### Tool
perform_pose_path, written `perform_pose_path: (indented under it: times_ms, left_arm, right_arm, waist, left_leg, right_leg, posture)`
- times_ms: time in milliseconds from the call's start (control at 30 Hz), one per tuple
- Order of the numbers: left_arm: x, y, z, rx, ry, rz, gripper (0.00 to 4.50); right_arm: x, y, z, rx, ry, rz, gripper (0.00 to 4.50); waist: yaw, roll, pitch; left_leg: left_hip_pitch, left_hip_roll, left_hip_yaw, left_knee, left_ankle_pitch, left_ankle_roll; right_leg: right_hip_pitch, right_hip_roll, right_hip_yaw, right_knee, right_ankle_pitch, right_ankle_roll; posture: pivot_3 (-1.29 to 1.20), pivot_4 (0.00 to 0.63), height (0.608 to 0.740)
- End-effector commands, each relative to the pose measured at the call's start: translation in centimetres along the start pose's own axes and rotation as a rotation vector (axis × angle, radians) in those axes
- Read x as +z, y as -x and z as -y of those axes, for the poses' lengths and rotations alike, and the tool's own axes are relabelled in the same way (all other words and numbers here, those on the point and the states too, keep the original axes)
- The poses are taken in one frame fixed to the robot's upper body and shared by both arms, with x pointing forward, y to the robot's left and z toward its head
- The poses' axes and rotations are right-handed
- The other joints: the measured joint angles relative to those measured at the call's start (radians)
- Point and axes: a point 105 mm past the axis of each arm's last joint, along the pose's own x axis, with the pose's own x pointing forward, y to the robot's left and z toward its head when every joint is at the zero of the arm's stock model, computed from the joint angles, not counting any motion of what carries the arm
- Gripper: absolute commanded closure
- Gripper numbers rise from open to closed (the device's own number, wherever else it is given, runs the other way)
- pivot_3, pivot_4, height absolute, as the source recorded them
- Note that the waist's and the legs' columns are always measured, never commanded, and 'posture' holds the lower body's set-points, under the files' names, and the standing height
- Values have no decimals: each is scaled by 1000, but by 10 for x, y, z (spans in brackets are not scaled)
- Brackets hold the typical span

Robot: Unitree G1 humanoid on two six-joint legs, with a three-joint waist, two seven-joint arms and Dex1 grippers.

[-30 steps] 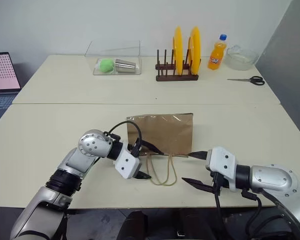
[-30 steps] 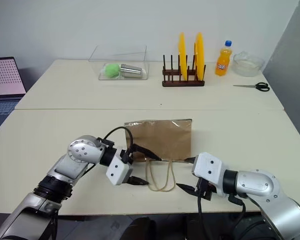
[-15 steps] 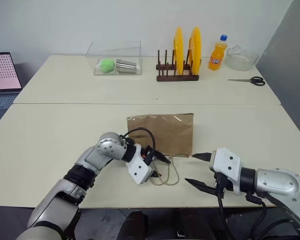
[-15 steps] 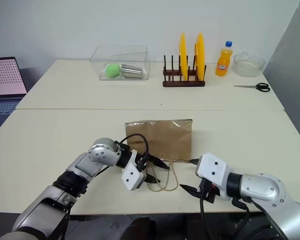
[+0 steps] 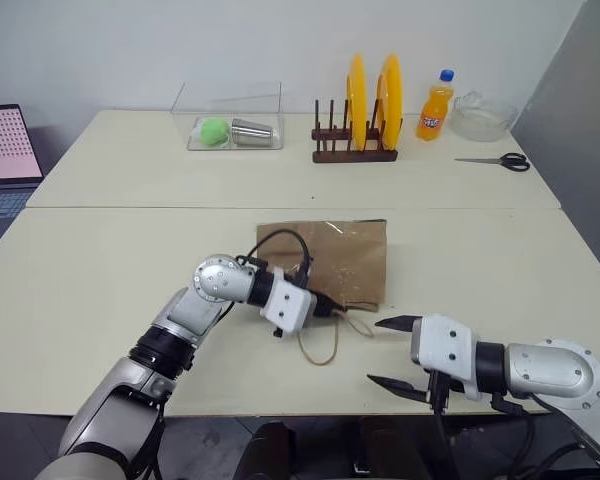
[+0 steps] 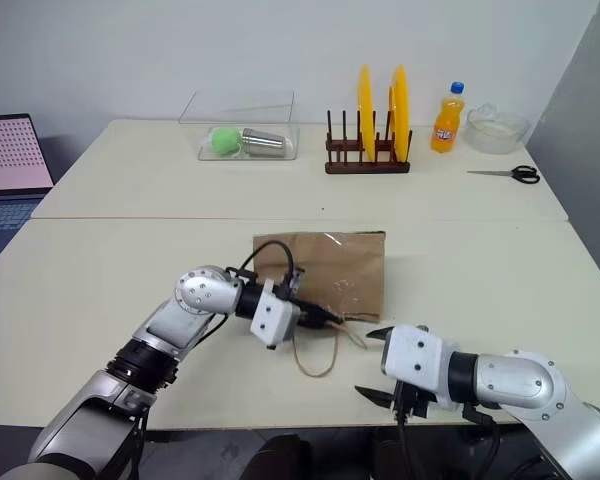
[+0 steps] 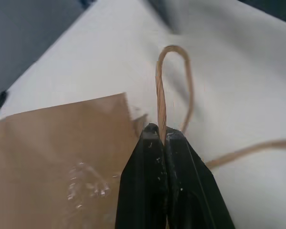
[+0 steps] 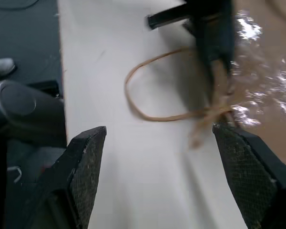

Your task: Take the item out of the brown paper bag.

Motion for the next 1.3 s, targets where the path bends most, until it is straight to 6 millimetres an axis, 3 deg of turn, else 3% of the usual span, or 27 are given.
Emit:
perform_pose_path:
  times_ms: [33, 433, 567, 800, 833, 1100, 1300]
  left_arm:
    - [22, 5, -30, 100, 22, 48, 4482]
    - [22, 7, -37, 115, 58, 32, 4482]
    - [17, 9, -36, 117, 61, 20, 4500]
    - [8, 10, -34, 120, 59, -21, 4500]
    - [7, 10, -35, 126, 57, -27, 4500]
    - [18, 11, -61, 220, 105, -9, 4500]
    - [41, 24, -103, 335, 174, 26, 4500]
  right_arm:
    - [9, -11, 6, -23, 145, 45, 745]
    - [5, -68, 31, -101, 415, 41, 745]
    - [2, -80, 32, -125, 474, 29, 1668]
    - [3, -82, 32, -141, 537, 28, 4299]
    - [1, -83, 30, -130, 538, 25, 4463]
    - [-26, -86, 12, -5, 519, -42, 4463]
    - [-38, -92, 5, 52, 509, -81, 4463]
  waist:
    - [-1, 0, 0]
    - [0, 0, 0]
    - [1, 0, 0]
    - [0, 0, 0]
    - [0, 0, 0]
    - [0, 0, 0]
    - [0, 0, 0]
  left_leg:
    - [1, 0, 0, 0, 0, 0]
    - [1, 0, -1, 0, 0, 0]
    - [1, 0, -1, 0, 0, 0]
    - [1, 0, 0, 0, 0, 0]
    - [1, 0, 0, 0, 0, 0]
    - [1, 0, 0, 1, 0, 0]
    - [1, -1, 0, 1, 0, 0]
  right_leg:
    - [0, 0, 0, 0, 0, 0]
    - [1, 0, 1, 0, 0, 0]
    - [0, 0, 1, 0, 0, 0]
    - [0, 0, 1, 1, 0, 0]
    - [0, 0, 1, 1, 0, 0]
    - [0, 0, 1, 1, 0, 0]
    - [0, 0, 1, 1, 0, 0]
  posture:
    - [0, 150, 740]
    - [0, 150, 740]
    - [0, 150, 740]
    - [0, 150, 740]
    - [0, 150, 740]
    - [0, 150, 740]
    - [0, 150, 740]
